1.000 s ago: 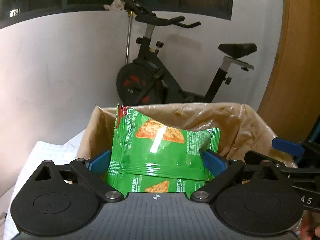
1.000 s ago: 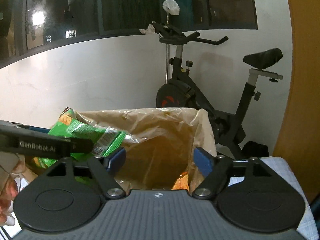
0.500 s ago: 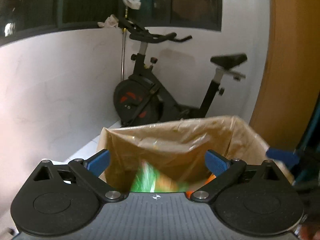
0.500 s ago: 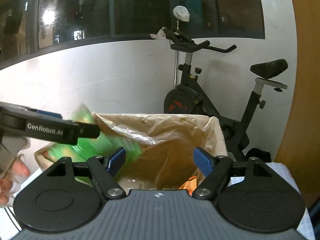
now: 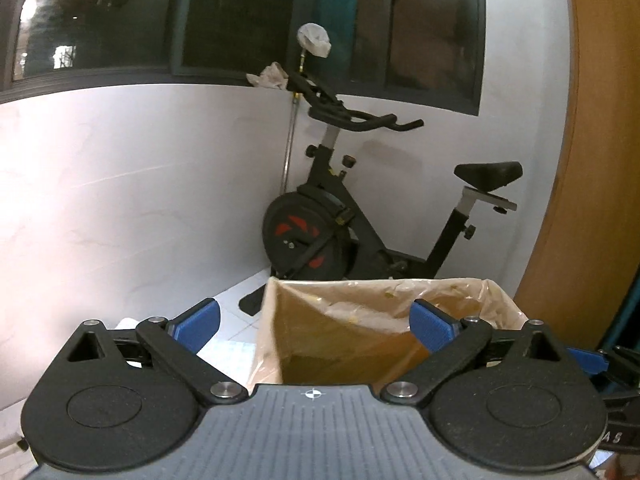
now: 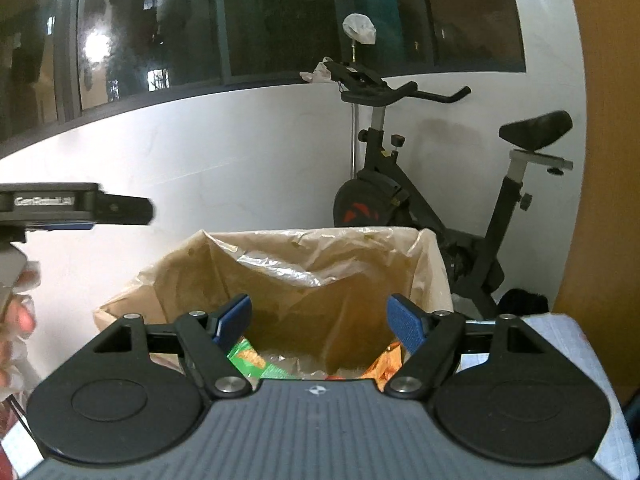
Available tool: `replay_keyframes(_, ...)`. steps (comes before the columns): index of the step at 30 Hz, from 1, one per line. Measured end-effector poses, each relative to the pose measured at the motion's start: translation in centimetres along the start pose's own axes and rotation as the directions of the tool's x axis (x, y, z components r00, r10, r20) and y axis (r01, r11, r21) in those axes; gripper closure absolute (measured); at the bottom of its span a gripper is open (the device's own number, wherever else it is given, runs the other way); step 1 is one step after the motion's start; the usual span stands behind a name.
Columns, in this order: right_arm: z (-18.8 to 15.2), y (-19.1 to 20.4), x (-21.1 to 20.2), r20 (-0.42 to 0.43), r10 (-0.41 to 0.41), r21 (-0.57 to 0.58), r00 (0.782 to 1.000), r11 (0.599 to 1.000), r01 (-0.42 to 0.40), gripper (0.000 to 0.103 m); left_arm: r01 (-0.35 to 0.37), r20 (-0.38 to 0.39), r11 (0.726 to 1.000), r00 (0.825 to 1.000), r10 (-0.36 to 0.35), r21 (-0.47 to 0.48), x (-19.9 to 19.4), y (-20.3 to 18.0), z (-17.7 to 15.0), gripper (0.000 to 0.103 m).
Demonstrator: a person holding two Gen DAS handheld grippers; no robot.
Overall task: Organize snacks
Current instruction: 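Open both tools to drop the bags into the box, then grasp the pale green-and-white bag with the left tool while the right tool grasps the light-blue bag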
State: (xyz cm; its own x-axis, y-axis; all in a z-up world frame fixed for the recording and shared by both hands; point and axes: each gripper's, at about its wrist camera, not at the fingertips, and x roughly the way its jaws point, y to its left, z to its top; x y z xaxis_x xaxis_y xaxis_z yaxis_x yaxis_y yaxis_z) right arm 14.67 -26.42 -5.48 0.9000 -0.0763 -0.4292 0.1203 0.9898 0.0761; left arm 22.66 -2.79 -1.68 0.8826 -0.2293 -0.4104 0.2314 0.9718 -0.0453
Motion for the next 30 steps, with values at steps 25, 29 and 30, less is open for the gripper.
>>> replay_keyframes(25, -11.3, 3.5, -8.5, 0.064, -0.014, 0.027, 0.998, 1.000, 0.012, 0.025, -0.024, -0.192, 0.948, 0.981, -0.039, -0.317, -7.8, 3.7, -18.4, 0.004)
replay_keyframes(29, -13.5, 3.1, -9.0, 0.071, -0.037, 0.085, 0.997, 0.996, 0.031, 0.025, -0.007, -0.193, 0.936, 0.979, -0.065, -0.352, -7.6, 2.9, -20.8, 0.004)
replay_keyframes(30, -14.0, 2.9, -9.1, 0.072, -0.039, 0.097, 0.997, 0.995, 0.032, 0.025, 0.002, -0.205, 0.935, 0.975, -0.080, -0.356, -7.4, 2.7, -21.2, 0.004)
